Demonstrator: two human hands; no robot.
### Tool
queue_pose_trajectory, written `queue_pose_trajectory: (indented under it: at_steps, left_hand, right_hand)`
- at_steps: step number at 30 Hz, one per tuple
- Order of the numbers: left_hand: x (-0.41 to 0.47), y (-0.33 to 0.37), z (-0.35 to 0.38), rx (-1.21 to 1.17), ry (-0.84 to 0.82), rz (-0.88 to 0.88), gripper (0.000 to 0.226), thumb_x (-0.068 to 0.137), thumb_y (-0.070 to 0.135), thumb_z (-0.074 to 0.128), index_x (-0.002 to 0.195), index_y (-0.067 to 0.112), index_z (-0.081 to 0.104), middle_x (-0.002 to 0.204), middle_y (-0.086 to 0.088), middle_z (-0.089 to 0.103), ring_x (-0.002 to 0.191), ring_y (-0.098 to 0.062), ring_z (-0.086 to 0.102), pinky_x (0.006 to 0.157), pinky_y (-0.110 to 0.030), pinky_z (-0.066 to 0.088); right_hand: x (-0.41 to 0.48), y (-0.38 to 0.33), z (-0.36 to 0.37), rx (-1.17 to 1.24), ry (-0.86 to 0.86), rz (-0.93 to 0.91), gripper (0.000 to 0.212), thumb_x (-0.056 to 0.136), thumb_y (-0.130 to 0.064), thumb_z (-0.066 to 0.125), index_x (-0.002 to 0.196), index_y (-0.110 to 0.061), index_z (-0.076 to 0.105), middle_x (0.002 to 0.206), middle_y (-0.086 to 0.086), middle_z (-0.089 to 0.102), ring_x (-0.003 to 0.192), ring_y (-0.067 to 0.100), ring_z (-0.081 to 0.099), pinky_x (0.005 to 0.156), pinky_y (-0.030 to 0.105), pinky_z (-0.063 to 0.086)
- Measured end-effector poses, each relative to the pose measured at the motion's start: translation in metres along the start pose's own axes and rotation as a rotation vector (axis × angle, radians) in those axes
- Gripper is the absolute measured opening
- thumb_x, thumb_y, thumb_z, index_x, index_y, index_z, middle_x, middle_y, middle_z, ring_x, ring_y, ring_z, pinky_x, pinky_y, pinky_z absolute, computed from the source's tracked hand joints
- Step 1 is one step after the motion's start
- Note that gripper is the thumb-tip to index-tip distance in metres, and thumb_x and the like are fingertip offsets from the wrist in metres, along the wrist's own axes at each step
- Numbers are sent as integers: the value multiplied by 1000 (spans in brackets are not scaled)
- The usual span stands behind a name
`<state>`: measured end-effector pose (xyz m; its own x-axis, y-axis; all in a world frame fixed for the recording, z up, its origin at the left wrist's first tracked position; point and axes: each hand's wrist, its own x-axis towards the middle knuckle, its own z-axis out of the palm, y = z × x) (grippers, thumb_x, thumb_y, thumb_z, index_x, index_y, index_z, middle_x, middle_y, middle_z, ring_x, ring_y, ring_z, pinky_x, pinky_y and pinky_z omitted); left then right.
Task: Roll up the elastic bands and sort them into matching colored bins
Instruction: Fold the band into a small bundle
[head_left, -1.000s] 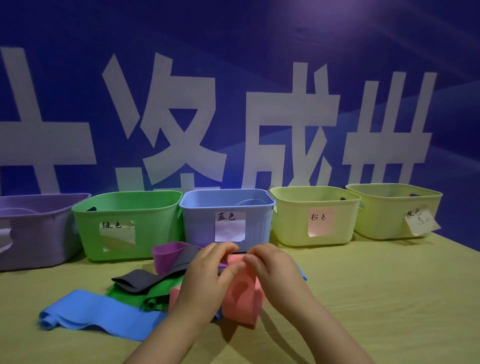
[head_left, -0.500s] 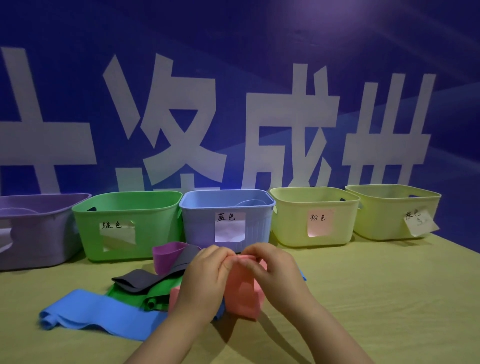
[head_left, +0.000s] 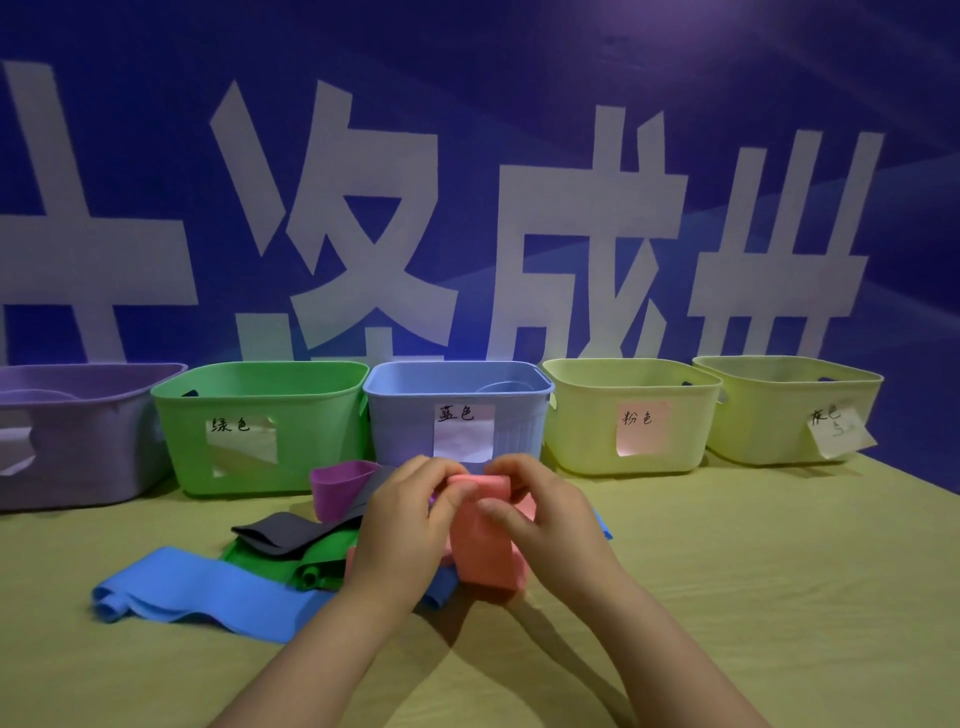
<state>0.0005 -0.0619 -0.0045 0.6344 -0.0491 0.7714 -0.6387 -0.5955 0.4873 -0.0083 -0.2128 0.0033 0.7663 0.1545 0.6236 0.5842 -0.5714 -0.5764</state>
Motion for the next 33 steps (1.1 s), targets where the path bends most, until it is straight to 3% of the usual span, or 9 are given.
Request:
queue_pose_trajectory:
  at_steps: [4,7,12,16,19,22,27,31,33]
  left_hand:
    - [-1,1,-1,40,-53,35,37,86,45,40,78,18,64,70,15,51,73,-2,48,65,-7,34]
    - [-1,4,-1,-63,-51,-24,9,85,30,61,91,24,64,83,18,58,81,2,54,68,-6,39]
    - [-1,6,0,-121,-36,-28,19,77,12,70,82,29,63,81,14,63,80,-3,58,67,-12,43]
    - [0,3,0,-119,-13,-43,5,76,28,60,78,28,65,75,13,63,74,-3,57,64,-15,42]
    - [-1,3,1,-99,-30,-32,16,79,31,56,81,21,68,76,11,64,77,-1,56,65,-13,40]
    - [-2,5,2,-102,-55,-46,11,84,30,61,92,26,67,84,13,64,85,3,55,68,-7,39]
    - [-3,9,0,-164,-69,-49,12,75,28,64,82,38,62,84,15,65,81,0,59,70,-15,45]
    - [-2,6,0,-128,-67,-42,15,80,20,64,79,35,63,76,17,65,78,0,58,66,-13,43]
    - [-2,6,0,-109,-63,-31,7,80,24,61,81,29,65,73,20,63,77,3,57,64,-9,40]
  right_hand:
    - [1,0,-2,-15,36,10,16,82,-30,59,85,-16,64,79,-6,62,76,10,53,67,20,38]
    - [0,0,-2,-28,35,9,27,77,-39,49,84,-18,66,75,-11,58,75,10,52,65,22,38]
    - [-1,0,-3,33,46,21,31,80,-46,48,73,-20,64,69,-7,60,70,9,53,66,28,41]
    - [-1,-1,-2,84,52,40,9,83,-34,64,90,-32,60,79,-18,57,79,2,54,69,15,40]
    - [-1,1,-4,52,61,2,20,81,-21,68,84,-35,55,78,-20,58,81,1,53,69,11,38]
    - [0,0,-4,-2,72,-11,4,80,-33,60,79,-32,56,72,-22,56,76,0,52,66,11,36]
    - [0,1,-3,-21,67,-22,27,80,-44,49,80,-23,65,71,-17,58,76,7,53,64,17,36]
    - [0,2,-3,22,65,1,9,84,-37,59,88,-29,62,78,-18,58,79,6,54,66,15,37]
    - [-1,1,-4,78,79,23,15,83,-28,66,91,-33,55,82,-17,57,81,2,54,68,12,38]
